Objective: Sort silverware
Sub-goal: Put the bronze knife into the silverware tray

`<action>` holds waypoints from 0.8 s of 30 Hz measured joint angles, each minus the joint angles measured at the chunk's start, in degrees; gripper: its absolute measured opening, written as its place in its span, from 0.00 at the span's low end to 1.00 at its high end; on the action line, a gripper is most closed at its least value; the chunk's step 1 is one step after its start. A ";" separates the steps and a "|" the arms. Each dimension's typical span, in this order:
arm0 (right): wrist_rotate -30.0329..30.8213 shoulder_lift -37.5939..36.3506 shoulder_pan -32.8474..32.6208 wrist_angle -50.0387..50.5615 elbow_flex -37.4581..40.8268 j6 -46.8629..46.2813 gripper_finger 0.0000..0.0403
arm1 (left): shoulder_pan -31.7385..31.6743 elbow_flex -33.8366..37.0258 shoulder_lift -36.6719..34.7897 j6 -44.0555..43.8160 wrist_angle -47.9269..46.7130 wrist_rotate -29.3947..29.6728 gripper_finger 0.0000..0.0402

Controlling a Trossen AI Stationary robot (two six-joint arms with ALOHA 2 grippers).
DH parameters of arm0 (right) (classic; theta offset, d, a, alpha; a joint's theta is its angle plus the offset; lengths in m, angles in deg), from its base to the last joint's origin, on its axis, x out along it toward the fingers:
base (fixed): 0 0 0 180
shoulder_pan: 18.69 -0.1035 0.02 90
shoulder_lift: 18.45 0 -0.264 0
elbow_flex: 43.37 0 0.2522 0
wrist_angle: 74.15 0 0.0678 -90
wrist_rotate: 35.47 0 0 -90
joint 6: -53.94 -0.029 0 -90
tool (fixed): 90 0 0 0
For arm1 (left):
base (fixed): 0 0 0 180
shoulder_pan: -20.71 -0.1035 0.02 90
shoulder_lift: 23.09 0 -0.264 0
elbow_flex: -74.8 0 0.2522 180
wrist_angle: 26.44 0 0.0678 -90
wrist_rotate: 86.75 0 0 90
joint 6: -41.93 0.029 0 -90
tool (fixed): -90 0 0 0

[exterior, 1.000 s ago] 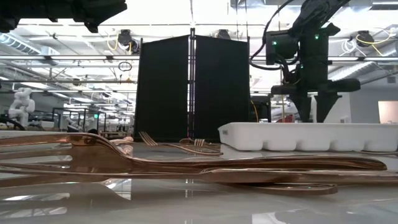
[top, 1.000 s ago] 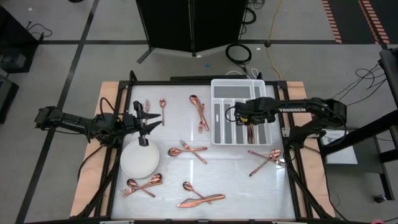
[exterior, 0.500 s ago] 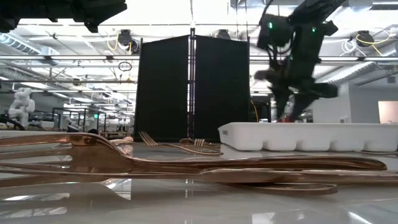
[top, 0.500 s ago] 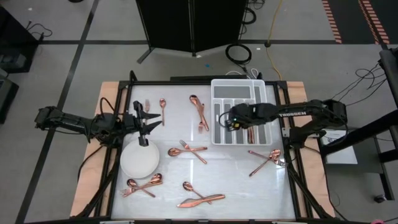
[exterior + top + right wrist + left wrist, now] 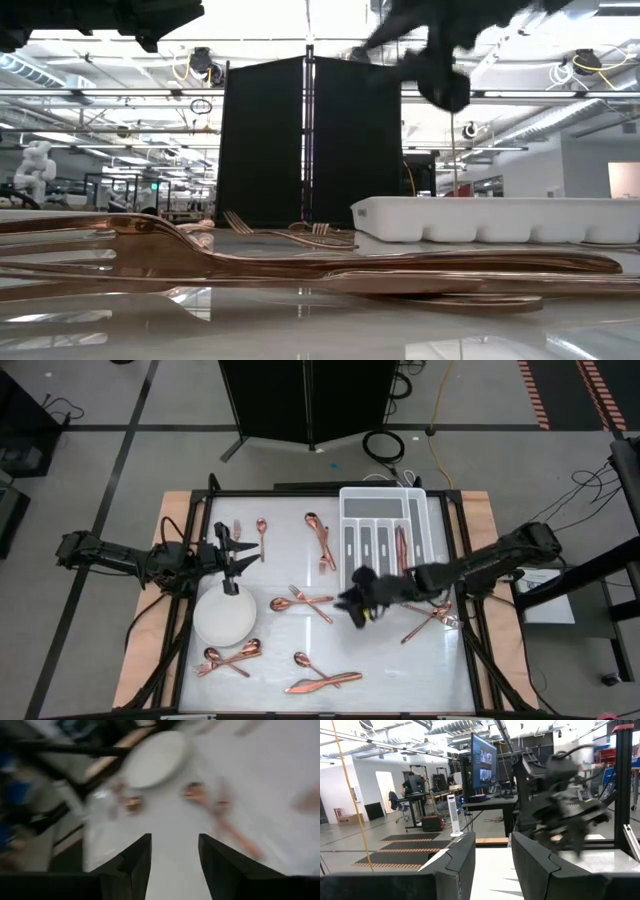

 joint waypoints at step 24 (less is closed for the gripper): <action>-10.59 27.82 -19.06 12.08 -22.14 12.50 0.39 | 0.00 0.01 0.00 -5.86 -1.00 -0.02 0.32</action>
